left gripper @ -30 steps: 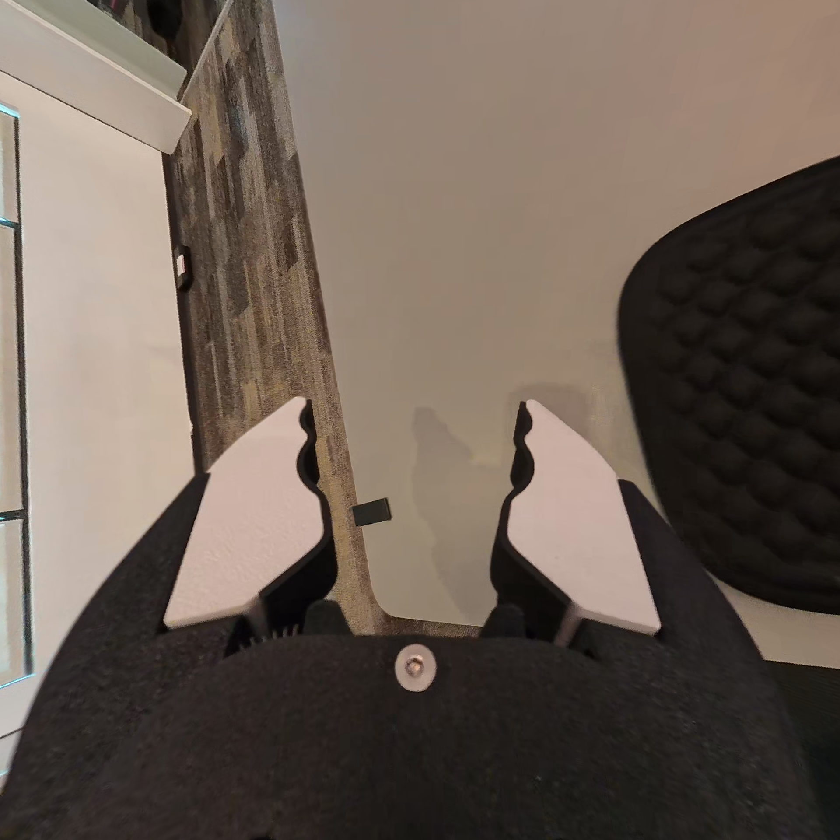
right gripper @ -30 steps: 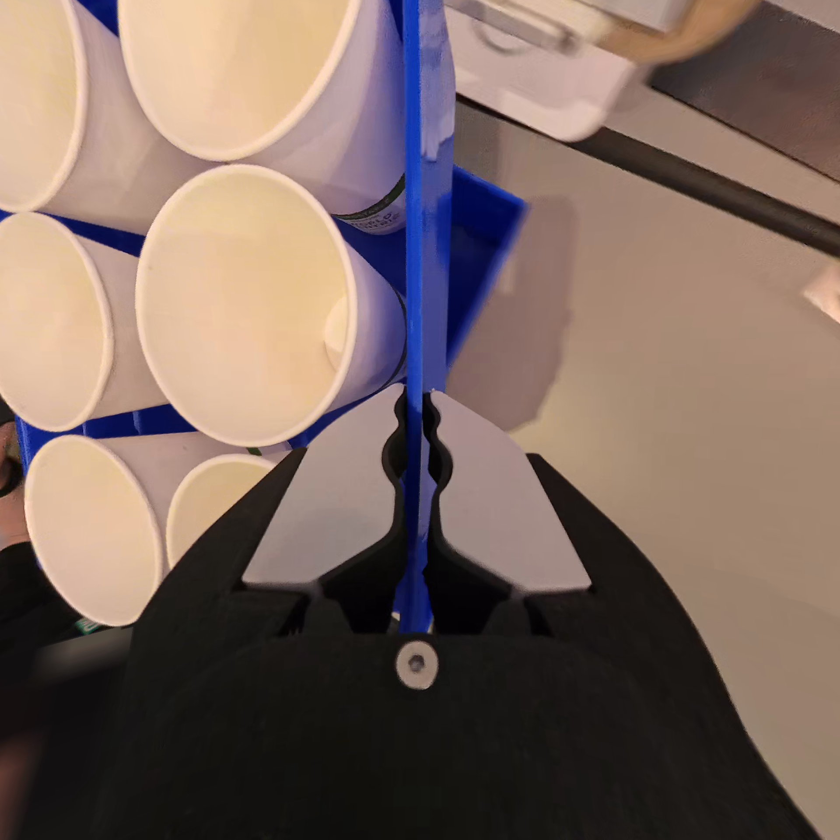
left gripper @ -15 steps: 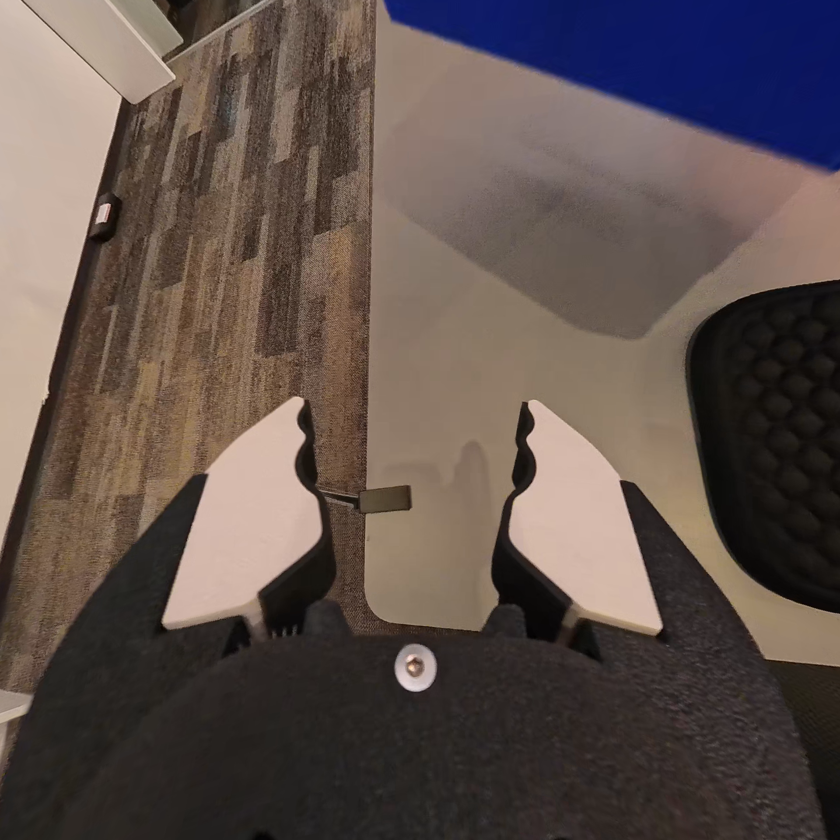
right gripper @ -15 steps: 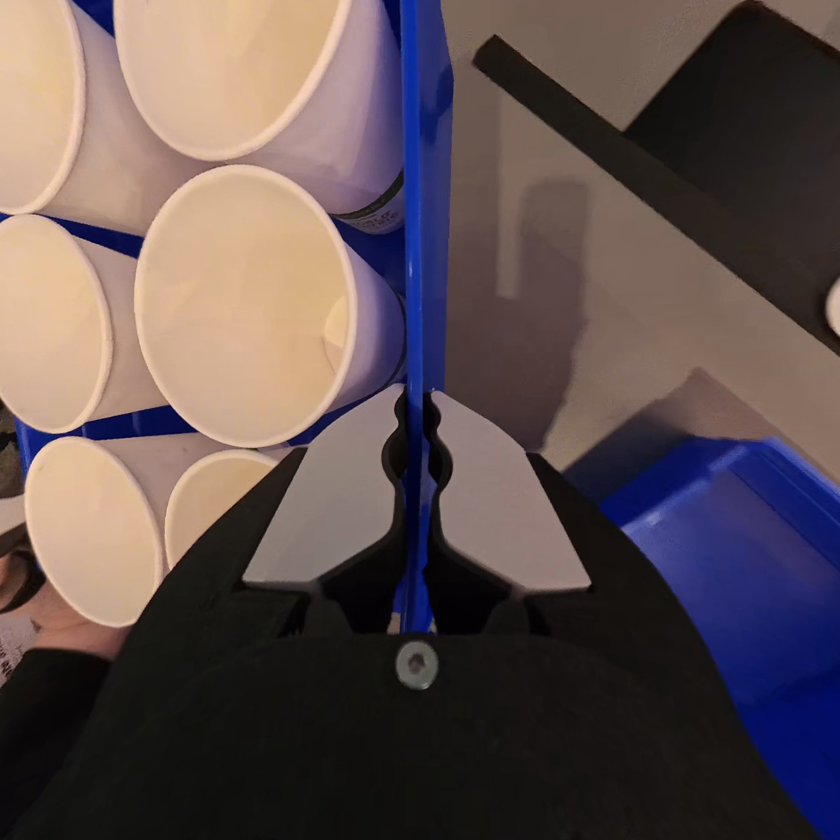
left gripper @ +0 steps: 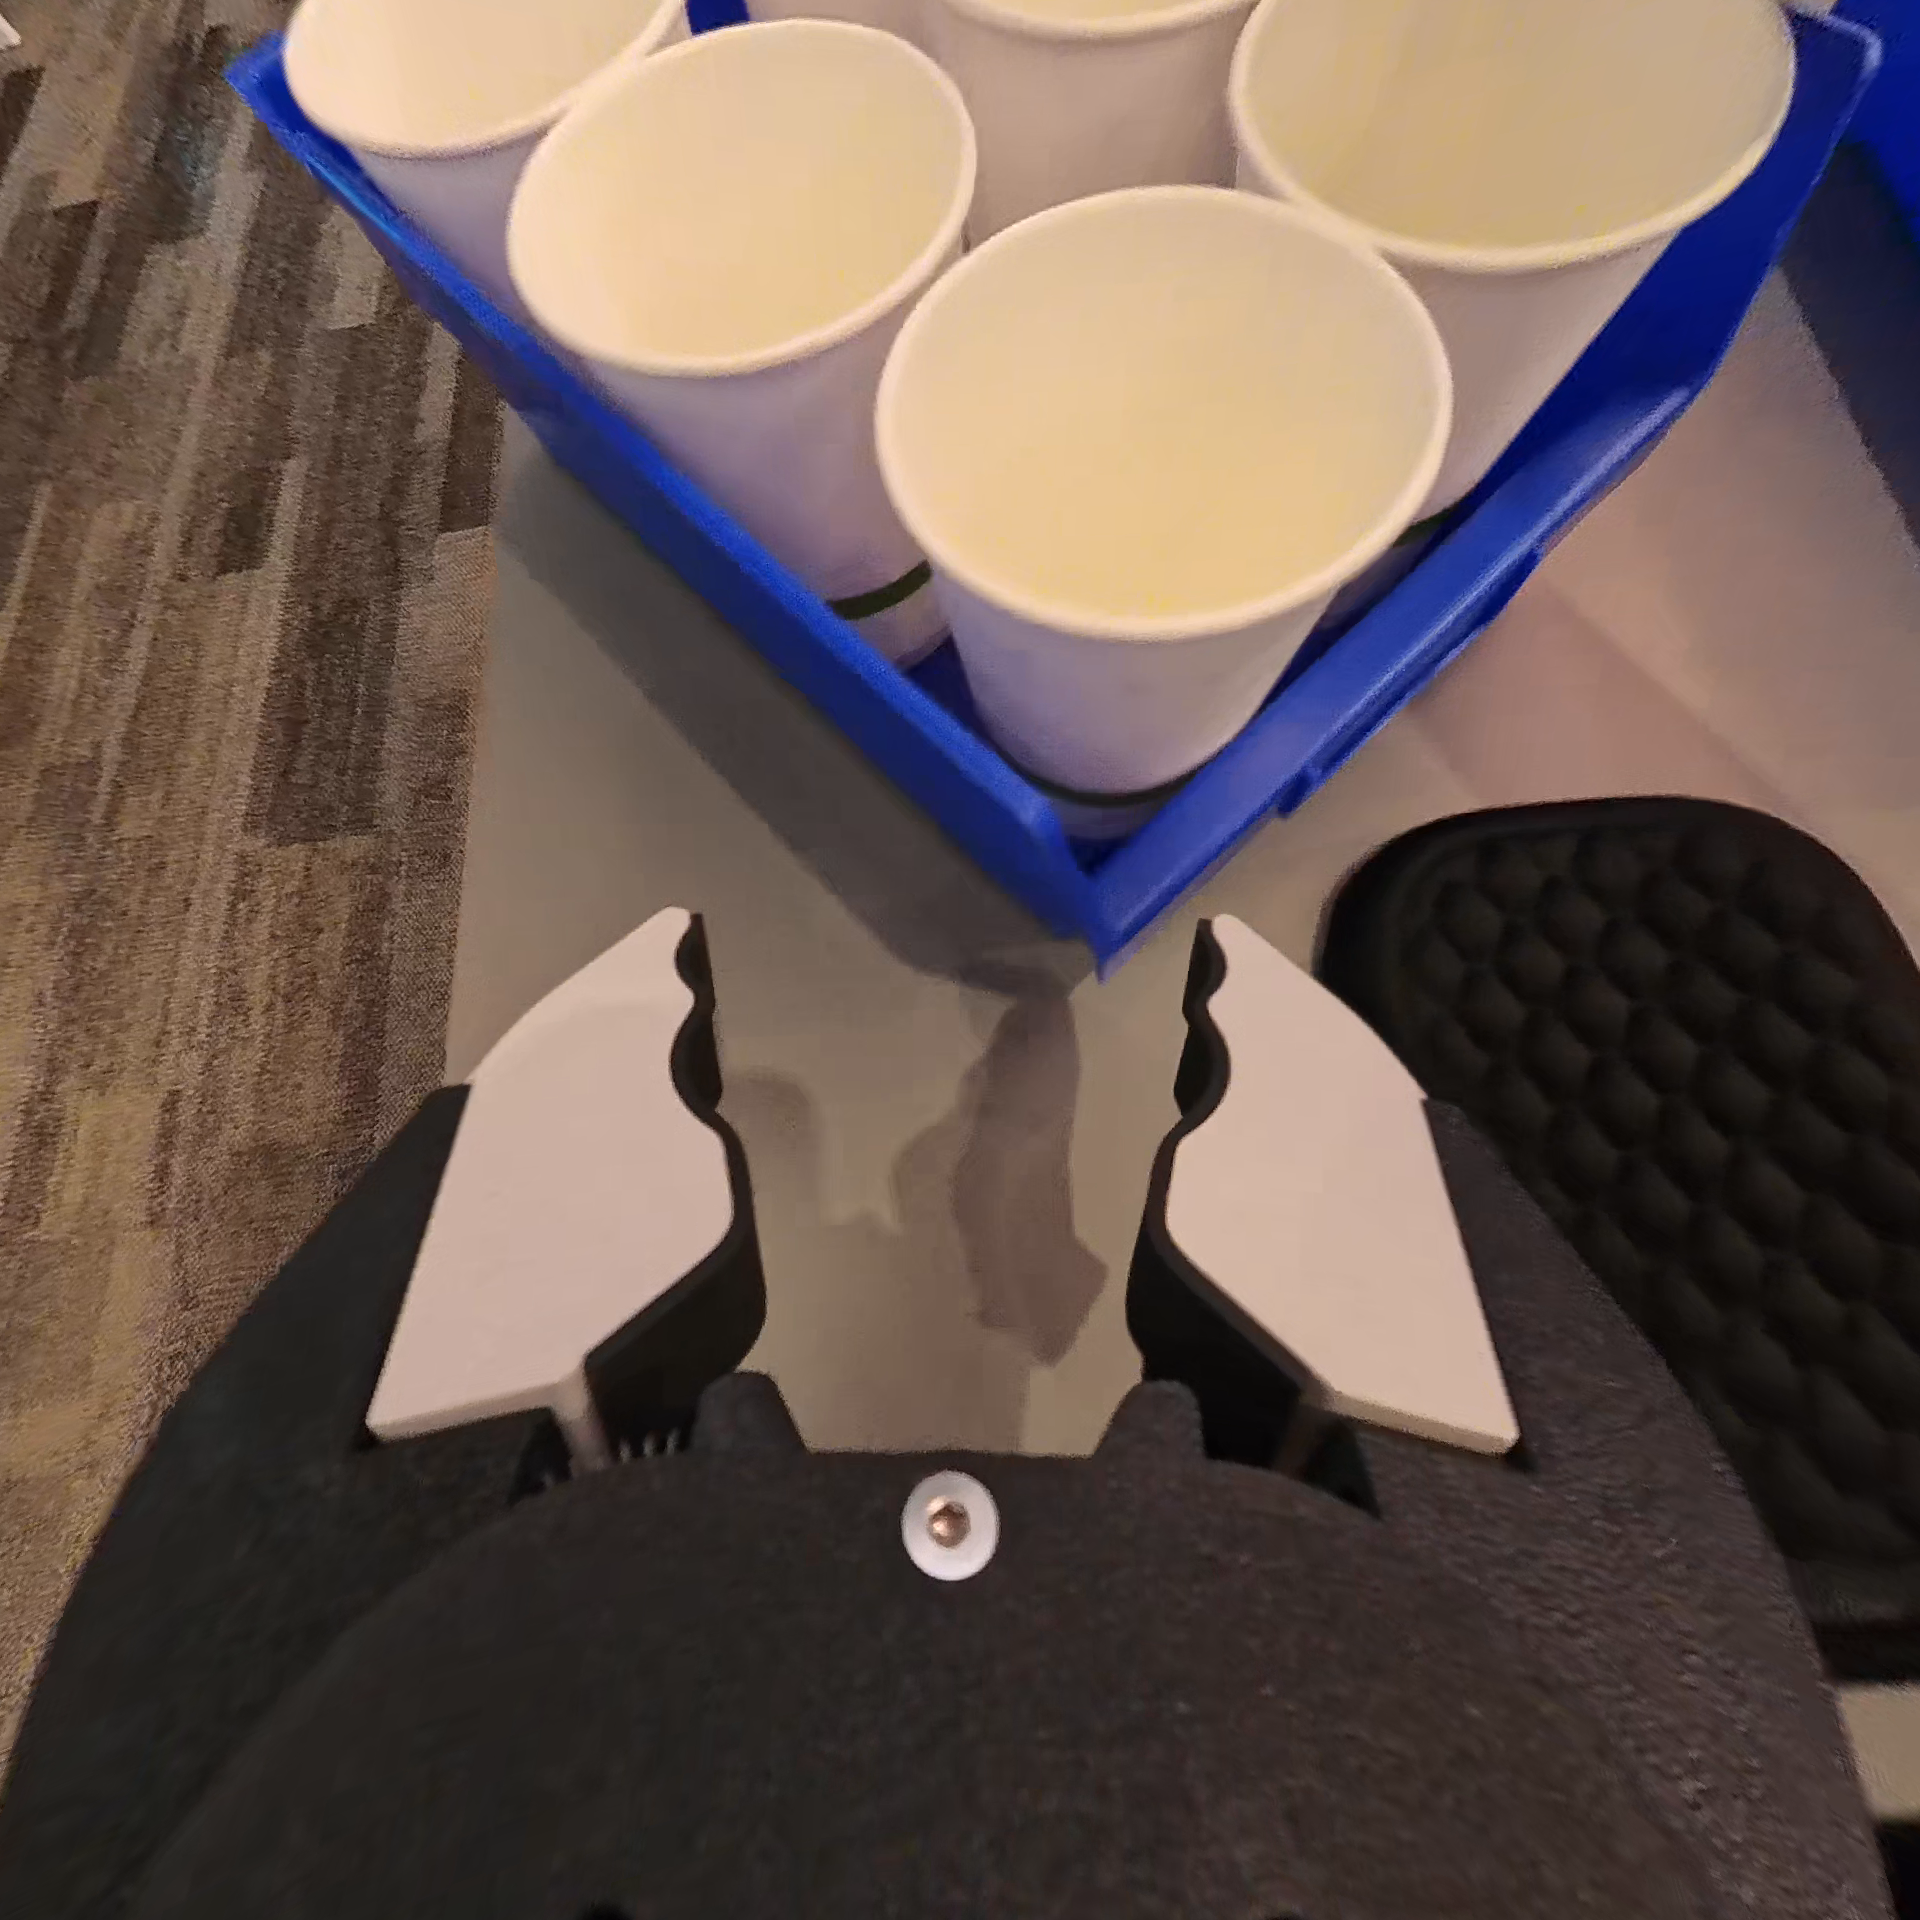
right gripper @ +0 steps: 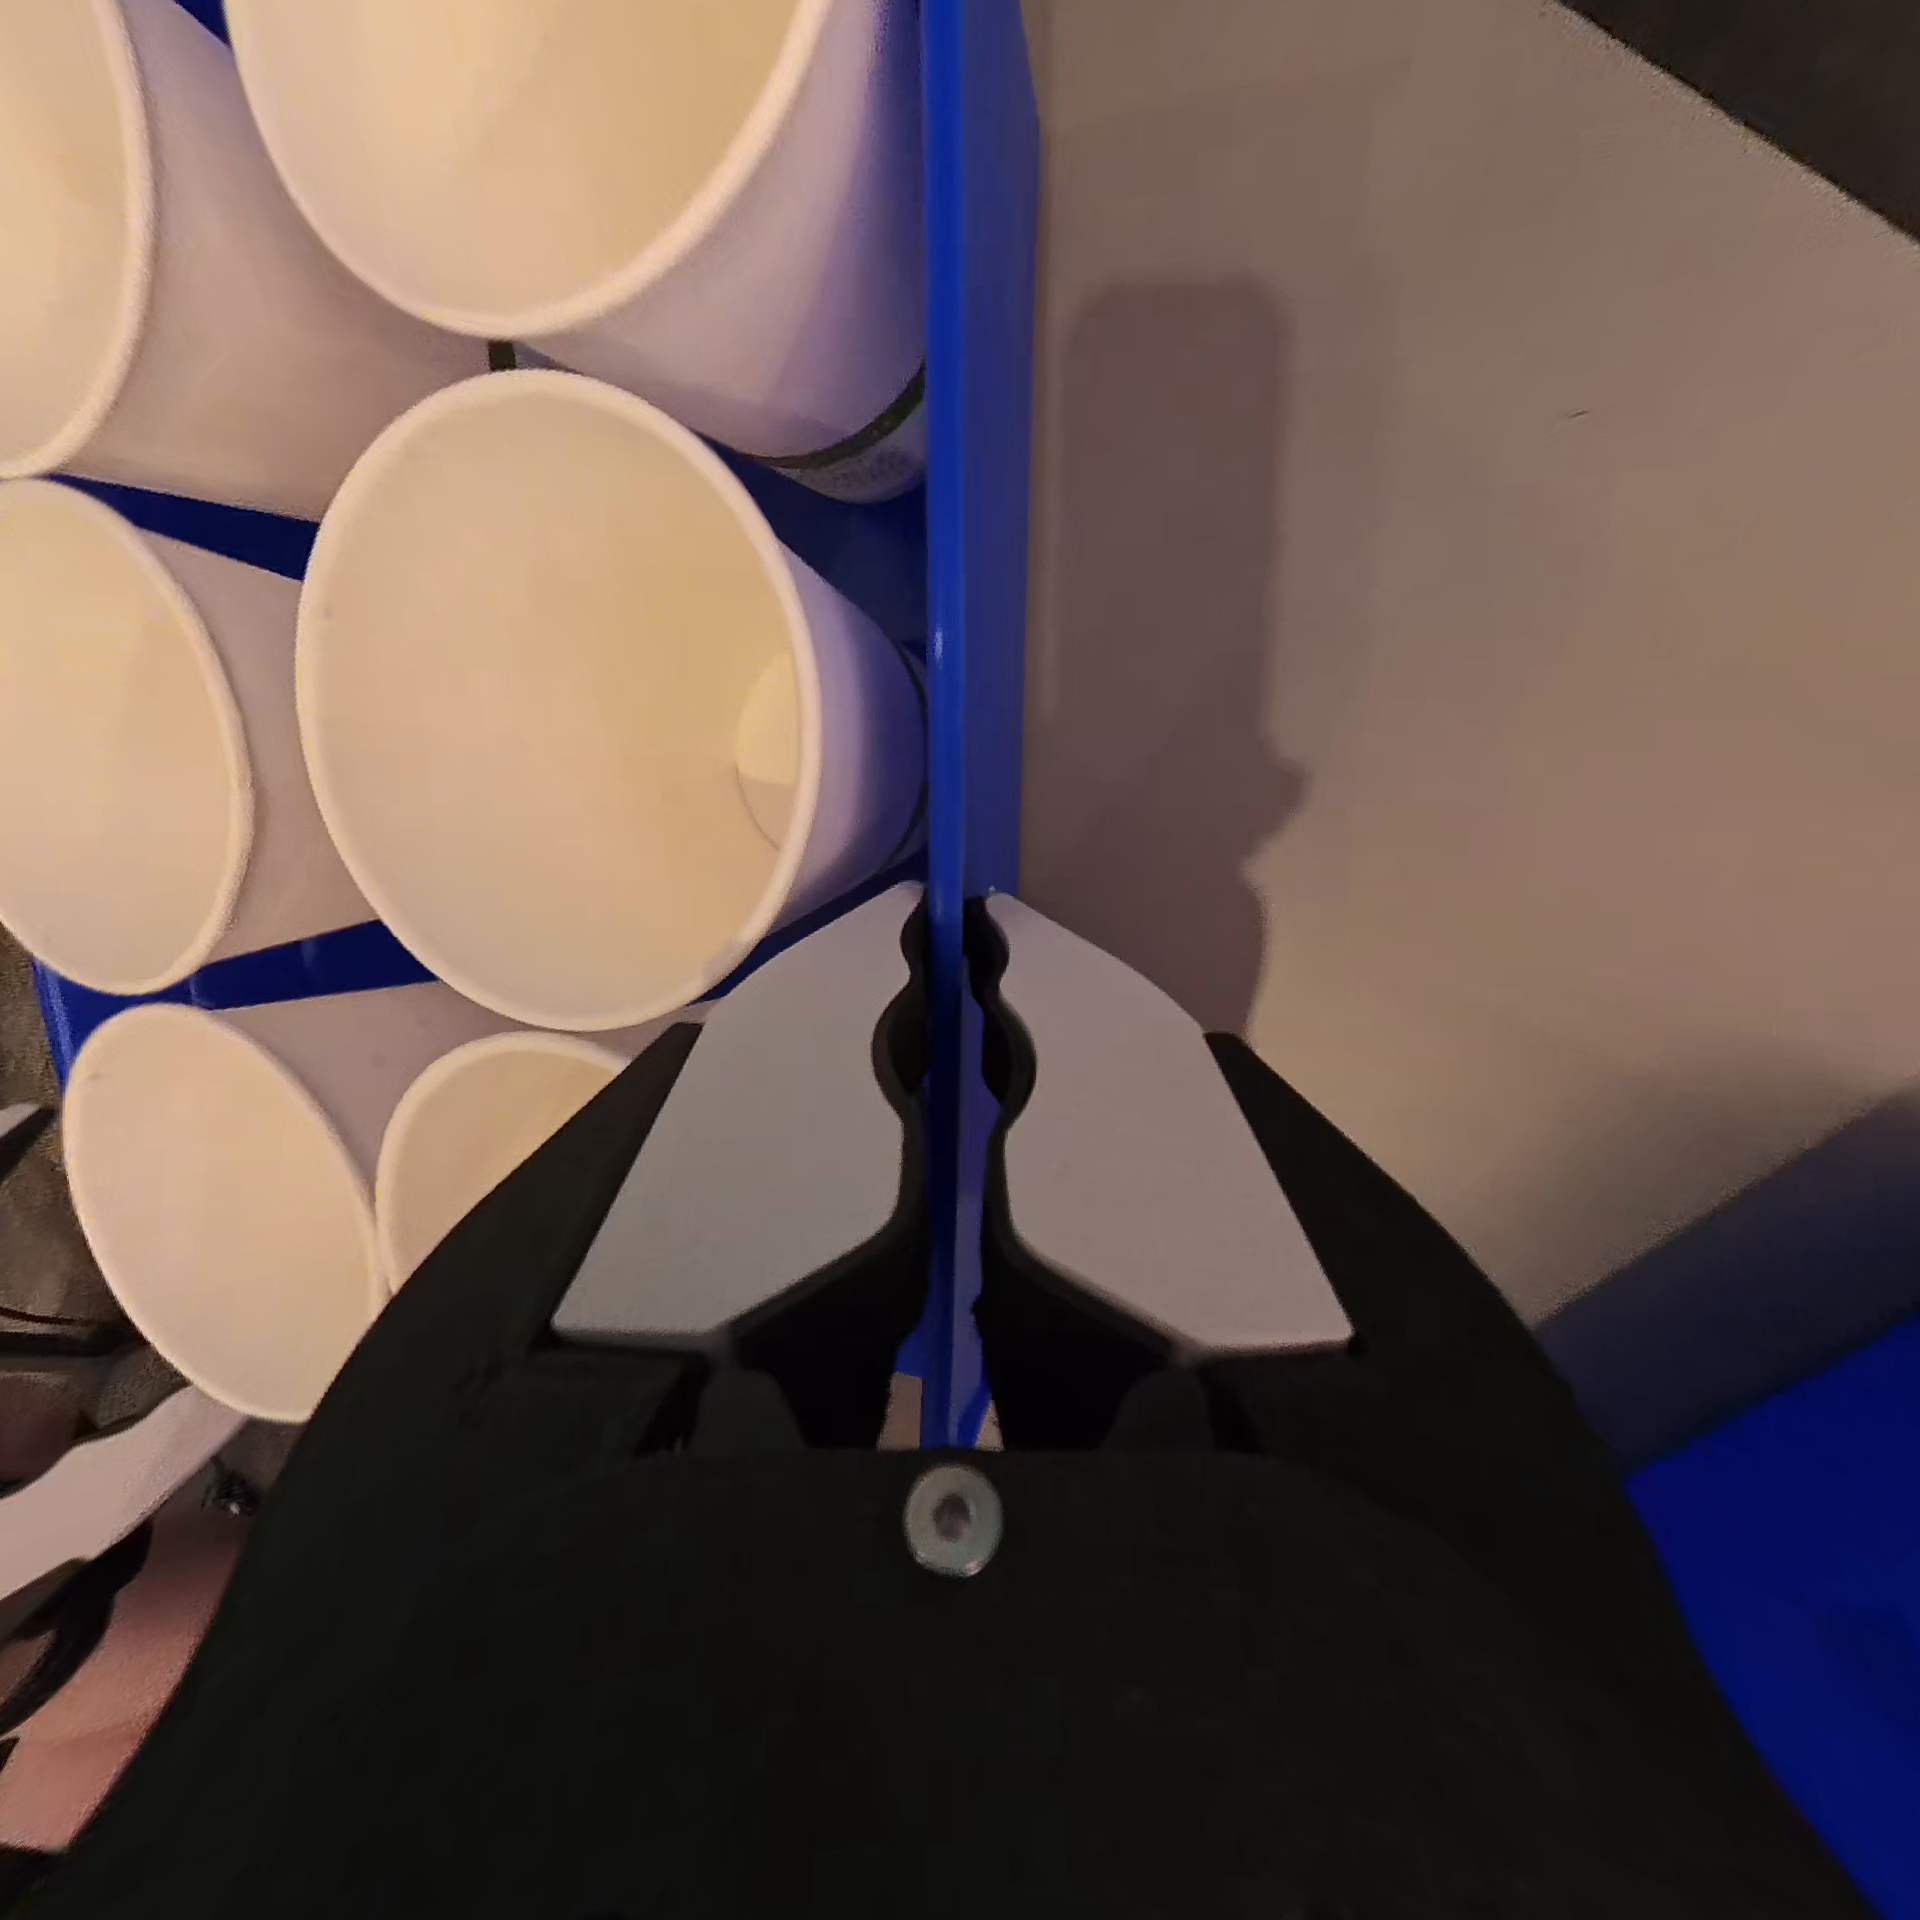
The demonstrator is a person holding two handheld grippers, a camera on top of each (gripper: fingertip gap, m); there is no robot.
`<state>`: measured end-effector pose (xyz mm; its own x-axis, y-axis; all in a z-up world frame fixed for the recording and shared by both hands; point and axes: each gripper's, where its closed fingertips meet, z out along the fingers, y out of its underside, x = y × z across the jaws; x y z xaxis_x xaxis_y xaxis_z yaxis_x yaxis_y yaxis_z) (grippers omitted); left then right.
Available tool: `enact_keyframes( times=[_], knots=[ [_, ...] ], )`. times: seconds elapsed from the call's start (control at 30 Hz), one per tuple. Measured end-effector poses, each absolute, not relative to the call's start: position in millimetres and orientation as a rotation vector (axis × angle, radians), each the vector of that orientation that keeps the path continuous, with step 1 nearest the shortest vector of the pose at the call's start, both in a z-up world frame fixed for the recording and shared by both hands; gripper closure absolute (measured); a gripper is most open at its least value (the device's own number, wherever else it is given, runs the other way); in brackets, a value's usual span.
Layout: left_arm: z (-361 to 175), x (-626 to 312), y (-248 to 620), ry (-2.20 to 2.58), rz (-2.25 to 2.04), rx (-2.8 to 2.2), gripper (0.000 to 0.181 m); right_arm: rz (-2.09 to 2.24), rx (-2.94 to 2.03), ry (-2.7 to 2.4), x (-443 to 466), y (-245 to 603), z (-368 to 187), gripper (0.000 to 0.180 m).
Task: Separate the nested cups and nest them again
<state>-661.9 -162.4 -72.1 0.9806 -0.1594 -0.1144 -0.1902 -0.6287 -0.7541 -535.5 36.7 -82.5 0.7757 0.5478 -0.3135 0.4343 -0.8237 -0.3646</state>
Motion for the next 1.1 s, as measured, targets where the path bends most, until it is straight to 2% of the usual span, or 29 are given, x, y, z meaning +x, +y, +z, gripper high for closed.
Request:
enact_keyframes(
  times=[0.2, 0.3, 0.37, 0.53, 0.67, 0.73, 0.9, 1.1],
  knots=[
    [-90, -682, -135, 0.136, 0.130, -2.265, 0.100, 0.651, -2.702, -0.931, -546, 11, -80, 0.167],
    [-96, -697, -130, 0.095, 0.169, -2.279, 0.106, 0.664, -2.664, -1.001, -542, 7, -72, 0.169],
    [-99, -704, -128, 0.084, 0.173, -2.290, 0.101, 0.696, -2.635, -1.033, -539, 3, -65, 0.169],
    [-99, -714, -126, 0.089, 0.156, -2.301, 0.107, 0.614, -2.517, -1.146, -522, -3, -48, 0.167],
    [-101, -721, -125, 0.108, 0.119, -2.316, 0.118, 0.570, -2.410, -1.209, -502, -9, -29, 0.167],
    [-101, -725, -124, 0.127, 0.100, -2.320, 0.129, 0.551, -2.363, -1.230, -488, -13, -19, 0.167],
    [-99, -737, -118, 0.232, 0.081, -2.305, 0.169, 0.349, -2.278, -1.207, -428, -7, 4, 0.169],
    [-100, -758, -110, 0.337, 0.066, -2.326, 0.171, 0.101, -2.345, -1.050, -311, 0, 16, 0.165]
  ],
)
